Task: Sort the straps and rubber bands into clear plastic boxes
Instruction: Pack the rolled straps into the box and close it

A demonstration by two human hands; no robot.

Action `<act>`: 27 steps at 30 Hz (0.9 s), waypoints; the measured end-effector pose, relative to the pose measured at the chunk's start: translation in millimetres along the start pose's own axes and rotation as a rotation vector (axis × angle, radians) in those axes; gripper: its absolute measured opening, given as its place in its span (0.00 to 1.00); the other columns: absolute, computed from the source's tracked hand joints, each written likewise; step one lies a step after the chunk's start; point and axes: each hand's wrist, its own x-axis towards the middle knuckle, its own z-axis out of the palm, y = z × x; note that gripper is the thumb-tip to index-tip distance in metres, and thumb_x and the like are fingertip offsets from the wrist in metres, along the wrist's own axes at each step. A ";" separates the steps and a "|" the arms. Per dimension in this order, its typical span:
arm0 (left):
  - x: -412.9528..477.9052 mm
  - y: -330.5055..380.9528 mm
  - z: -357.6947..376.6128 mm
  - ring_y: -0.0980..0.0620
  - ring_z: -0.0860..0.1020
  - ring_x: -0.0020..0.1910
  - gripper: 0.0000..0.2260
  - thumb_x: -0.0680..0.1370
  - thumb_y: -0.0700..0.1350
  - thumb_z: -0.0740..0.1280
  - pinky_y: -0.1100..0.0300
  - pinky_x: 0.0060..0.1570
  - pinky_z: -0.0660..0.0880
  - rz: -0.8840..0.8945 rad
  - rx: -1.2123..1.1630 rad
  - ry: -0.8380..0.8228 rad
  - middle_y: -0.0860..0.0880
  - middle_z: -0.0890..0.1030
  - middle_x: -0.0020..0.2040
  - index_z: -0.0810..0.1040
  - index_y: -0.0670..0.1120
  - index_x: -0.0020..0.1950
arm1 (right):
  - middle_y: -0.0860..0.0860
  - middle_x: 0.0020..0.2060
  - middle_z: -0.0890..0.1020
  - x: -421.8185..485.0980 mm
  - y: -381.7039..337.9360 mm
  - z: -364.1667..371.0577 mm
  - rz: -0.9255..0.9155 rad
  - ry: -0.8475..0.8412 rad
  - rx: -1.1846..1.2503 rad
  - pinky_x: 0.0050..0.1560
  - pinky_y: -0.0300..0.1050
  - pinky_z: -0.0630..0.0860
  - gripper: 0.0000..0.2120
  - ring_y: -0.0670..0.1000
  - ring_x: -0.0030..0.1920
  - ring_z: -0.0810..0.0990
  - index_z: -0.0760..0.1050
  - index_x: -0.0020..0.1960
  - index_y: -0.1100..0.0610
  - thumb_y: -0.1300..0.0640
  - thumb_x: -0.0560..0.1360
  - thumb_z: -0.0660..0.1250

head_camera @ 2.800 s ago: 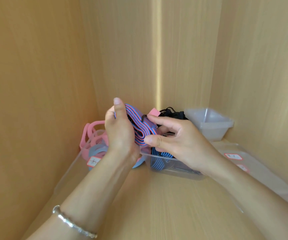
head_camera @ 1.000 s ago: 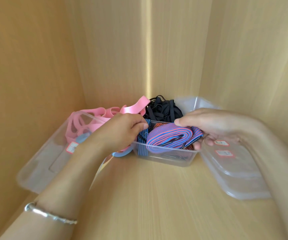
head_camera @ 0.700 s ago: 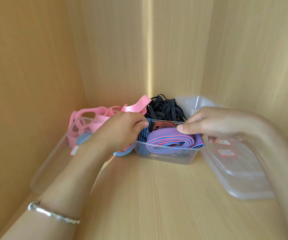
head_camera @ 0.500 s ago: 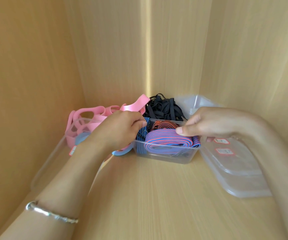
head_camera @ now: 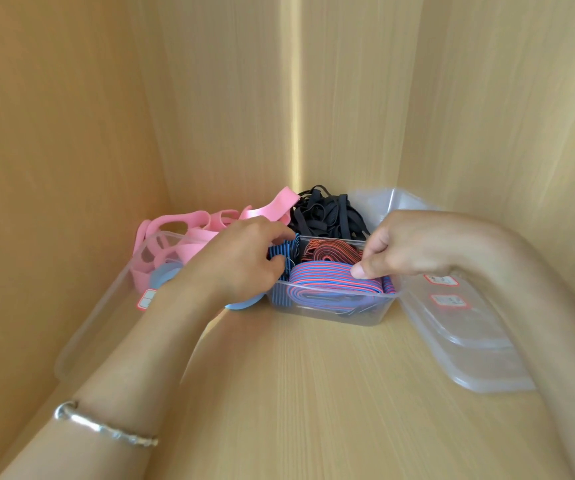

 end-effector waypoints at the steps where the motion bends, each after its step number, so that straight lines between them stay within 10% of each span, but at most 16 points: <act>1: 0.3 -0.9 0.4 0.49 0.74 0.58 0.18 0.76 0.37 0.64 0.63 0.51 0.64 0.003 -0.005 -0.009 0.46 0.79 0.60 0.77 0.47 0.64 | 0.47 0.34 0.78 -0.3 -1.7 -0.9 0.004 -0.007 -0.015 0.39 0.42 0.68 0.12 0.49 0.38 0.73 0.82 0.41 0.50 0.43 0.74 0.69; 9: 28.5 -8.1 -12.3 0.48 0.72 0.57 0.30 0.78 0.45 0.63 0.64 0.47 0.66 -0.095 0.101 -0.450 0.49 0.75 0.64 0.54 0.56 0.78 | 0.45 0.34 0.80 1.3 -1.8 -3.6 -0.015 -0.065 -0.030 0.39 0.39 0.70 0.11 0.46 0.37 0.75 0.82 0.42 0.50 0.43 0.75 0.68; 15: 52.5 -1.5 -22.2 0.44 0.63 0.72 0.28 0.71 0.52 0.67 0.51 0.71 0.61 -0.129 0.289 -0.652 0.51 0.69 0.72 0.65 0.59 0.70 | 0.44 0.27 0.74 2.8 3.0 -2.9 -0.030 -0.072 0.001 0.28 0.37 0.62 0.13 0.47 0.30 0.69 0.79 0.37 0.50 0.43 0.75 0.68; 21: 66.9 8.0 -25.8 0.48 0.76 0.50 0.15 0.71 0.48 0.74 0.59 0.45 0.73 -0.102 0.296 -0.684 0.48 0.77 0.52 0.74 0.48 0.54 | 0.47 0.35 0.79 3.2 5.3 -1.6 -0.043 -0.066 0.046 0.40 0.41 0.68 0.12 0.47 0.38 0.74 0.81 0.39 0.50 0.42 0.73 0.70; 27: 41.8 7.6 -28.3 0.53 0.73 0.33 0.25 0.68 0.48 0.75 0.63 0.28 0.69 -0.081 0.279 -0.472 0.51 0.75 0.40 0.65 0.49 0.58 | 0.42 0.20 0.72 0.5 5.8 -1.2 -0.043 -0.060 0.056 0.26 0.35 0.63 0.14 0.44 0.26 0.67 0.79 0.36 0.50 0.43 0.74 0.69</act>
